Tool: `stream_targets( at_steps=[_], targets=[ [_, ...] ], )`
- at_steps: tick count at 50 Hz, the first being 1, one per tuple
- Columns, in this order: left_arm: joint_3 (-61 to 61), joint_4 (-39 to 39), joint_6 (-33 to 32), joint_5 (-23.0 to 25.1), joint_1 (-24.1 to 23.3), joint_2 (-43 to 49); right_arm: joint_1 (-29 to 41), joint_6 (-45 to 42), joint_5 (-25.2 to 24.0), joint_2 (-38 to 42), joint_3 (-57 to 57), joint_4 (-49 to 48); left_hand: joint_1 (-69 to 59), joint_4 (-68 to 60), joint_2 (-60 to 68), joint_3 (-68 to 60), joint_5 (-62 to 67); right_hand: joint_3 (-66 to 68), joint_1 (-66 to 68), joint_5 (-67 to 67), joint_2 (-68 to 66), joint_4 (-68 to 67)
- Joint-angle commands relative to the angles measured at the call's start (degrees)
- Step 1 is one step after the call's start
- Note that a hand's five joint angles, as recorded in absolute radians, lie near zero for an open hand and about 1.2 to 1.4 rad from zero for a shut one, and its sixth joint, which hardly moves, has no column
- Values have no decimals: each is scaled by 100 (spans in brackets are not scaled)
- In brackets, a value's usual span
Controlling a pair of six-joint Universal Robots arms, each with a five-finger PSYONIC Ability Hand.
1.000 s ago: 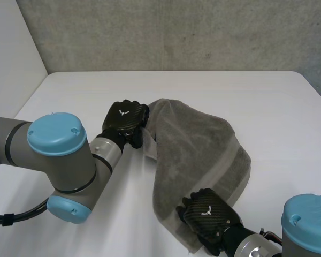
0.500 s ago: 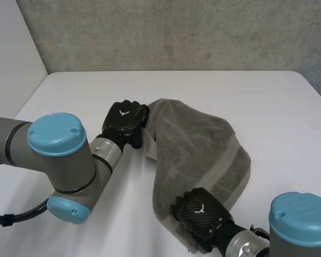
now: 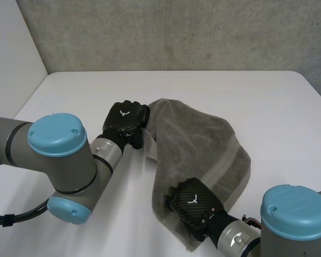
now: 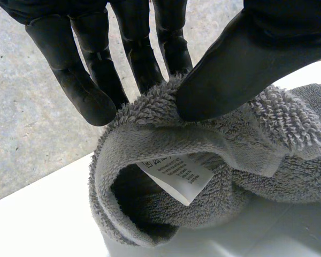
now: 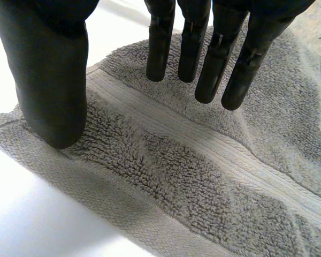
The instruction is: Fold the towel.
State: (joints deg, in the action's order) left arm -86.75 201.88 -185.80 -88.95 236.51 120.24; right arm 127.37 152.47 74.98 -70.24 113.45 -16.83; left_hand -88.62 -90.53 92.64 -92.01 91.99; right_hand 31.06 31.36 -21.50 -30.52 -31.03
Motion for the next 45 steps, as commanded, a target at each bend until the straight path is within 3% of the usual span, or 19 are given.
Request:
stream_targets(
  at_steps=[1,19,24,45],
  targets=[
    [0,0,0,0,0,0,51,2,-1,125,-77,-5,862,1053,-1264,1201,-2199,442,413,-398,-497,-445],
    [-9,0,0,0,0,-9,34,2,43,28,-15,162,862,1053,-1264,1201,-2199,526,497,-482,-581,-529],
    [-9,0,0,0,0,-9,-28,-16,-27,-279,125,364,862,1053,-1264,1201,-2199,577,547,-533,-631,-580],
    [-9,0,0,0,-9,0,-28,-7,-309,-262,450,365,862,1053,-1264,1201,-2199,392,362,-348,-446,-395]
  ],
)
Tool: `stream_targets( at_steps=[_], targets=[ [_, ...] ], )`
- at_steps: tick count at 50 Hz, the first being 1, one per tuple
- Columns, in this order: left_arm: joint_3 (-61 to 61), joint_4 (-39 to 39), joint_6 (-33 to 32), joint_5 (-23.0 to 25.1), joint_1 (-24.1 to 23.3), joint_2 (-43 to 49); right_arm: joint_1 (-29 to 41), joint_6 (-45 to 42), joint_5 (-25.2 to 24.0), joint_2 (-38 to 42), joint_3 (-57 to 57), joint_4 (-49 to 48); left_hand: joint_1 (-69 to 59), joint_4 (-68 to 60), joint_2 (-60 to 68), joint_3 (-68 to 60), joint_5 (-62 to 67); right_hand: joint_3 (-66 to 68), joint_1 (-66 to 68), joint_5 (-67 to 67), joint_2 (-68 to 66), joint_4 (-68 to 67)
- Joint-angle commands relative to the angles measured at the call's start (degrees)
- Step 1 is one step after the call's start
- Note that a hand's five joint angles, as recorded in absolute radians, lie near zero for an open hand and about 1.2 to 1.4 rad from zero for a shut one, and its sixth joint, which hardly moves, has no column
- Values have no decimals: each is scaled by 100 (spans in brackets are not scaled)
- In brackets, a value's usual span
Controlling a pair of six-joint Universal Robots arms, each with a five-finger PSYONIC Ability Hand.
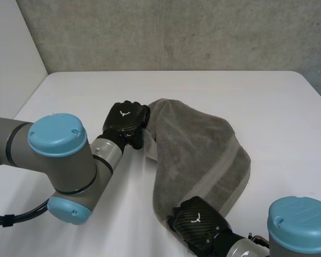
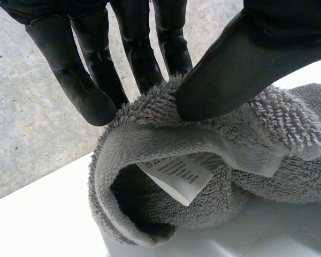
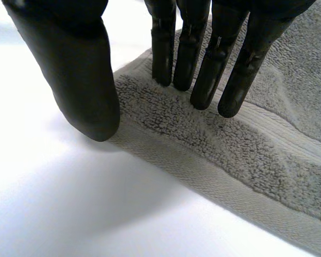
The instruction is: Fold the towel.
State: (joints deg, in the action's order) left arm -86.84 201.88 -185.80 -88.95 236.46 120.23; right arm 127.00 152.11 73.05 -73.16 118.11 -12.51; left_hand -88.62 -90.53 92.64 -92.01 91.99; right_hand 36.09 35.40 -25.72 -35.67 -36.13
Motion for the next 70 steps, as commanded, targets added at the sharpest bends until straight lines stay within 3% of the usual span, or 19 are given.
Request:
stream_targets(
  at_steps=[1,11,13,31,33,36,37,38,40,42,57,70],
  targets=[
    [0,0,0,0,-3,0,9,29,-115,38,-34,-68,862,1053,-1264,1201,-2199,-95,-25,57,53,98],
    [0,0,0,0,-3,0,27,29,-98,82,-95,-252,862,1053,-1264,1201,-2199,276,345,-313,-317,-272],
    [0,0,0,0,-3,0,44,29,-71,82,-139,-278,862,1053,-1264,1201,-2199,1062,1131,-1099,-1103,-1058],
    [-35,0,0,9,5,-9,53,29,-45,214,-297,-279,862,1053,-1264,1201,-2199,3539,3608,-3576,-3580,-3535],
    [-35,0,0,9,-3,-9,44,29,-36,214,-306,-278,862,1053,-1264,1201,-2199,3505,3574,-3543,-3547,-3502],
    [-35,0,0,9,-3,-17,27,29,-1,205,-342,-217,862,1053,-1264,1201,-2199,2378,2448,-2416,-2420,-2375],
    [-35,0,0,9,-3,-17,27,29,-1,188,-324,-208,862,1053,-1264,1201,-2199,1163,1232,-1200,-1204,-1159],
    [-35,0,0,9,-3,-17,27,29,-1,188,-324,-208,862,1053,-1264,1201,-2199,1150,1220,-1188,-1192,-1147],
    [-44,0,0,9,-3,-26,9,38,-1,-13,-306,-147,862,1053,-1264,1201,-2199,-977,-908,940,935,981],
    [-44,0,9,0,-3,-26,-8,29,-10,-214,-289,-68,862,1053,-1264,1201,-2199,-1369,-1300,1332,1327,1373],
    [-44,0,0,9,-12,-17,-219,-23,-370,-506,177,196,862,1053,-1264,1201,-2199,-1339,-1270,1302,1298,1343],
    [-44,0,9,9,-12,-9,-149,3,-388,-68,28,-155,862,1053,-1264,1201,-2199,-1003,-934,966,961,1007]
  ],
)
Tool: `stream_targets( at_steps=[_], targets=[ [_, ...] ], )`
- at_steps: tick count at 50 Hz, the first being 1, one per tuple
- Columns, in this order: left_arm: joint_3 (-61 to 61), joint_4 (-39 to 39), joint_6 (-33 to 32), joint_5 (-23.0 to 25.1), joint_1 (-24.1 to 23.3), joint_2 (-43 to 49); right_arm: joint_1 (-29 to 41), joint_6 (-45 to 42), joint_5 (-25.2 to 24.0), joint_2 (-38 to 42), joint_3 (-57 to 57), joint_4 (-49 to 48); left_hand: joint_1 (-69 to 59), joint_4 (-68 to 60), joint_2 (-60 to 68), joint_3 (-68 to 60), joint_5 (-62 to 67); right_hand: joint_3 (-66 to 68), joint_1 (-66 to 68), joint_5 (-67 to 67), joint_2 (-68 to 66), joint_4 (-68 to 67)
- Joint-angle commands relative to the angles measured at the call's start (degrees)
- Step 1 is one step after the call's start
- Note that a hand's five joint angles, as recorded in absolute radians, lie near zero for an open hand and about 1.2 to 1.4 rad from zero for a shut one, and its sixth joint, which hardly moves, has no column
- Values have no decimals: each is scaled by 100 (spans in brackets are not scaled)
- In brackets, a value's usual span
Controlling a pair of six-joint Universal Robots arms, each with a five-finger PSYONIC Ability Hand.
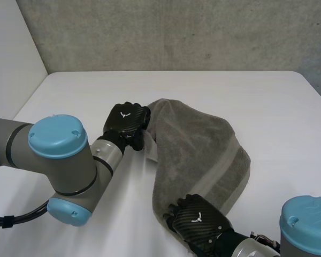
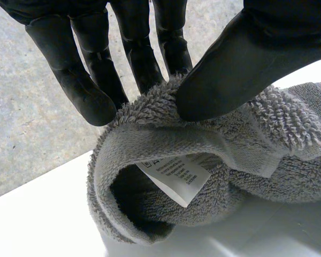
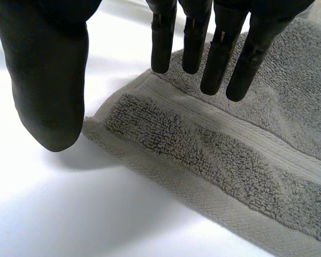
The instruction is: Fold the towel.
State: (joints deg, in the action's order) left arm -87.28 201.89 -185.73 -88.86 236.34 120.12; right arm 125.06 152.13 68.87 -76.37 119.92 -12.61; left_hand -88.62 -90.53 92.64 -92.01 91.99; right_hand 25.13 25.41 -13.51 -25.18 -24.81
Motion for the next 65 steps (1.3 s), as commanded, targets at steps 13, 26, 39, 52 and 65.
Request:
stream_targets(
  at_steps=[13,26,39,52,65],
  targets=[
    [0,0,-7,0,0,3,54,-8,65,535,-364,-241,862,1053,-1264,1201,-2199,379,352,-541,-374,-411],
    [0,0,1,0,0,3,54,-8,153,597,-504,-303,862,1053,-1264,1201,-2199,666,638,-827,-661,-697],
    [0,0,1,0,0,-6,71,-17,162,623,-707,-303,862,1053,-1264,1201,-2199,716,688,-877,-711,-748],
    [-9,0,1,0,0,-6,71,-26,180,817,-812,-277,862,1053,-1264,1201,-2199,1674,1646,-1835,-1669,-1706],
    [-17,0,1,0,0,-15,10,62,276,686,-838,-303,862,1053,-1264,1201,-2199,5487,5459,-5649,-5482,-5519]
  ],
)
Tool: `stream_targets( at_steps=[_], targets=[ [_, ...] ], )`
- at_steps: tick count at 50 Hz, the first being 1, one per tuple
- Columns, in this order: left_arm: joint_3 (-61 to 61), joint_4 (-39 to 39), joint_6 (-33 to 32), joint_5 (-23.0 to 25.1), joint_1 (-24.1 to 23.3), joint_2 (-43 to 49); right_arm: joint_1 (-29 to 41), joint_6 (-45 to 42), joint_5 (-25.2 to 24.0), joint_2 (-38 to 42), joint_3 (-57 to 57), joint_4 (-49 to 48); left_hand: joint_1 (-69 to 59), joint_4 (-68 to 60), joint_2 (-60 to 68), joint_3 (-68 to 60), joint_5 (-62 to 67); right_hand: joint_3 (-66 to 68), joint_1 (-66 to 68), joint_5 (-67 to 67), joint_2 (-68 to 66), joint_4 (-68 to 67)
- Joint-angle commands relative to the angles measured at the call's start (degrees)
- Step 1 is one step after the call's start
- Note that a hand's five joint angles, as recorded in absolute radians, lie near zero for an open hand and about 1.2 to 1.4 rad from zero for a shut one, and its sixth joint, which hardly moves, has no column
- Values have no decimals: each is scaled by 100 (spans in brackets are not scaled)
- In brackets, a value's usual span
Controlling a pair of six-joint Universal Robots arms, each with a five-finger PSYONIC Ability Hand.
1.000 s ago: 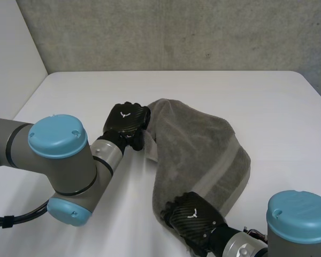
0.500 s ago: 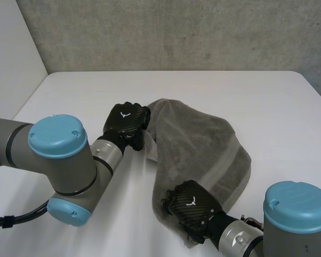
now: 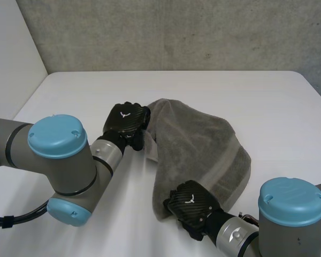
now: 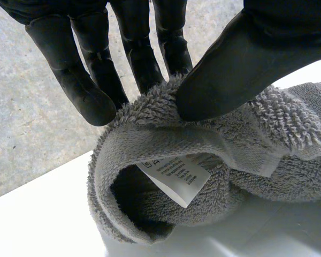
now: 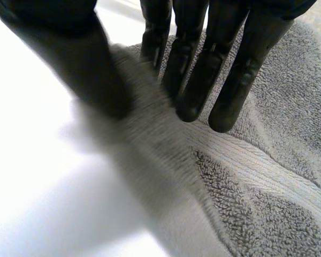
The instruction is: Fold the towel.
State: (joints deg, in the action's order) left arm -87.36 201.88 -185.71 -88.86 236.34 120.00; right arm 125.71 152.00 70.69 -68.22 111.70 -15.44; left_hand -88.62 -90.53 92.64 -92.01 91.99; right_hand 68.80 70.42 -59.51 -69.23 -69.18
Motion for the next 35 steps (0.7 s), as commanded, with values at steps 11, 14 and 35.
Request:
stream_targets(
  at_steps=[11,14,35],
  targets=[
    [-35,-9,0,9,18,-186,-440,313,797,-1464,-745,111,862,1053,-1264,1201,-2199,1120,958,-1049,-1077,-1082],
    [-53,-9,0,18,87,-650,-1133,226,850,-1877,-1061,425,862,1053,-1264,1201,-2199,1120,958,-1049,-1077,-1082],
    [955,-2467,-1069,633,853,-32,-2658,-1454,691,-79,-3231,3468,862,1053,-1264,1201,-2199,1120,958,-1049,-1077,-1082]
  ],
)
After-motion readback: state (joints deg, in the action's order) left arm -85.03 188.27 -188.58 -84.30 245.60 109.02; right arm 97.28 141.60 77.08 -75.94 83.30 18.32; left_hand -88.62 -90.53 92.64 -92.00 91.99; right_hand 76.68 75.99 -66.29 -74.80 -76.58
